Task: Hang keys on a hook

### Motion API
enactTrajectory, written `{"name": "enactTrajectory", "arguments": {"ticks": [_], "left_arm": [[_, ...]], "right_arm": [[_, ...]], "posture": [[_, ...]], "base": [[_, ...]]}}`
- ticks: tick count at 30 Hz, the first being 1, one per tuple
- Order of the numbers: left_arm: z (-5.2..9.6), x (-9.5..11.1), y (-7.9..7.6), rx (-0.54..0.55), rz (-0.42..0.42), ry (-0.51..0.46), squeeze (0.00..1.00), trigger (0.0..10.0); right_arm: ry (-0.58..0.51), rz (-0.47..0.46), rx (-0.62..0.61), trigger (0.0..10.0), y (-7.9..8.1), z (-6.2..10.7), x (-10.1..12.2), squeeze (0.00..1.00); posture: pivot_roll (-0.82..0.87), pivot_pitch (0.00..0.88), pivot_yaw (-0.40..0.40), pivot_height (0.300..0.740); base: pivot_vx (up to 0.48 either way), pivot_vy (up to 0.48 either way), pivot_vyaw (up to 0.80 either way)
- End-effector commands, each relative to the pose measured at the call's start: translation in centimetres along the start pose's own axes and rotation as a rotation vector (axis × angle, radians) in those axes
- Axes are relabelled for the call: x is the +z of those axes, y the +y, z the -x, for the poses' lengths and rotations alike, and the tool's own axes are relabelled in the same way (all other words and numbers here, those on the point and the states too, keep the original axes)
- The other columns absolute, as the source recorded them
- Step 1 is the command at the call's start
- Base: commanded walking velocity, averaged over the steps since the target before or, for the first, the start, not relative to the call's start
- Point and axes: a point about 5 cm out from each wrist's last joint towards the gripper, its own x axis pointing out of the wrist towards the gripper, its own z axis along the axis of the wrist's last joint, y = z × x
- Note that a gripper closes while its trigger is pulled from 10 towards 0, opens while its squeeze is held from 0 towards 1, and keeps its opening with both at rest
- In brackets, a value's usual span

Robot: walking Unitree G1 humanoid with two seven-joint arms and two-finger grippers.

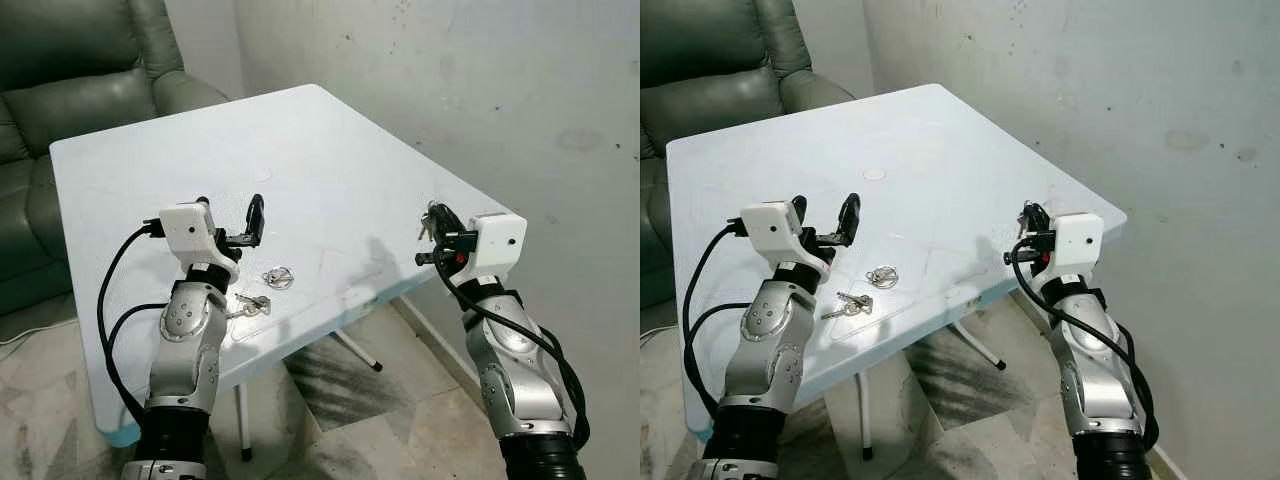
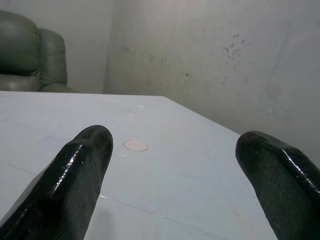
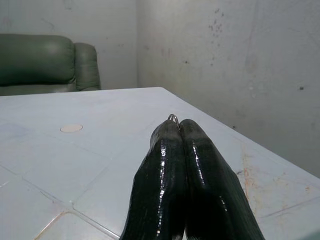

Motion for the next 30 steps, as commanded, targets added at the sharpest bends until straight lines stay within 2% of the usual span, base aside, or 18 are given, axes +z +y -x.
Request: {"name": "enactTrajectory", "arguments": {"ticks": [1,8,12,16,30], "left_arm": [[-0.38,0.24,-0.38,-0.015,-0.006,-0.009,0.0,10.0],[-0.37,0.32,-0.45,-0.022,-0.004,-0.014,0.0,10.0],[-0.39,0.34,-0.45,-0.024,-0.003,-0.015,0.0,10.0],[-0.48,0.29,-0.23,0.004,0.05,-0.015,0.0,10.0],[-0.35,0.4,-0.15,0.013,0.022,-0.012,0.0,10.0]], "right_arm": [[-0.008,0.008,-0.002,10.0,-0.18,-0.06,0.35,0.0],[-0.008,0.006,0.0,10.0,-0.09,-0.1,0.38,0.0],[-0.008,0.006,0.003,10.0,-0.02,-0.12,0.37,0.0],[-0.008,0.005,0.003,10.0,0.02,-0.12,0.35,0.0],[-0.005,0.006,0.004,10.0,0.01,-0.05,0.3,0.0]], "posture": [[-0.06,0.0,-0.03,0.74],[-0.06,0.0,-0.031,0.74],[-0.06,0.0,-0.031,0.74],[-0.06,0.0,-0.03,0.74],[-0.05,0.0,-0.034,0.74]], "base": [[0.0,0.0,-0.77],[0.0,0.0,-0.78],[0.0,-0.424,-0.78],[0.0,-0.117,-0.78],[0.0,0.0,-0.78]]}}
